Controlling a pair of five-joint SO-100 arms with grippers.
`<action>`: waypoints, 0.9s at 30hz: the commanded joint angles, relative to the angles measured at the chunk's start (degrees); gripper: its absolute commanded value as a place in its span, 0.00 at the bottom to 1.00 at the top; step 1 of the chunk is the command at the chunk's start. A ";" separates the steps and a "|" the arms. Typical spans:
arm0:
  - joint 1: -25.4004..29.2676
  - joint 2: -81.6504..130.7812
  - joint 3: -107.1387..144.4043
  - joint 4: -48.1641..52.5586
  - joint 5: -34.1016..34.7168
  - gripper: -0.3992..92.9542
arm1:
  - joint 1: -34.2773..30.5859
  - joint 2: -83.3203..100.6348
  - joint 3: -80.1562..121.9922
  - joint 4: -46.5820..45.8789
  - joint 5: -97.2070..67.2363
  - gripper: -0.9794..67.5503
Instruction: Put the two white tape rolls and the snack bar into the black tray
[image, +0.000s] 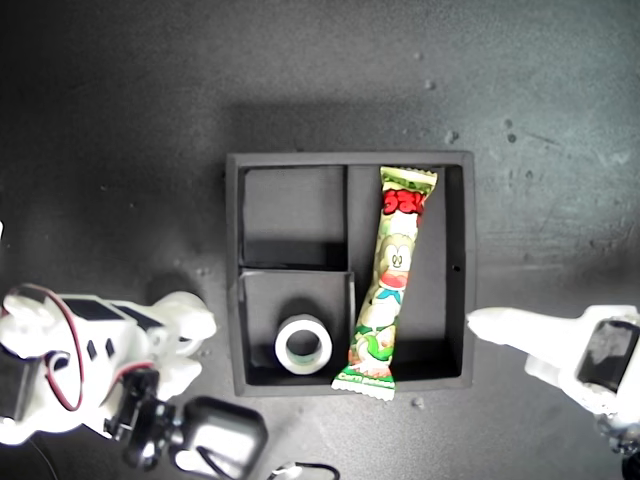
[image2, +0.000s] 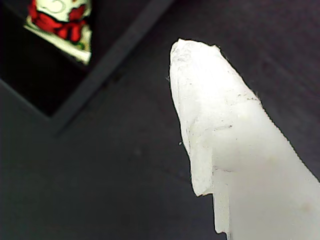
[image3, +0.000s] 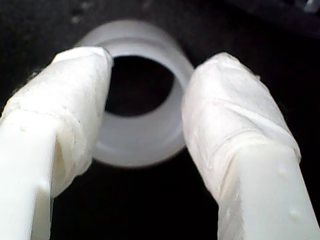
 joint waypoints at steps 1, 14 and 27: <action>1.85 2.29 1.14 0.79 -5.63 0.13 | -2.20 1.14 -0.26 1.93 5.10 0.37; 6.59 -3.69 3.69 -6.24 -10.55 0.13 | -5.98 1.14 5.36 0.35 10.63 0.37; 4.22 -10.90 8.26 -14.94 -8.79 0.12 | -8.17 0.79 5.80 -1.05 11.95 0.36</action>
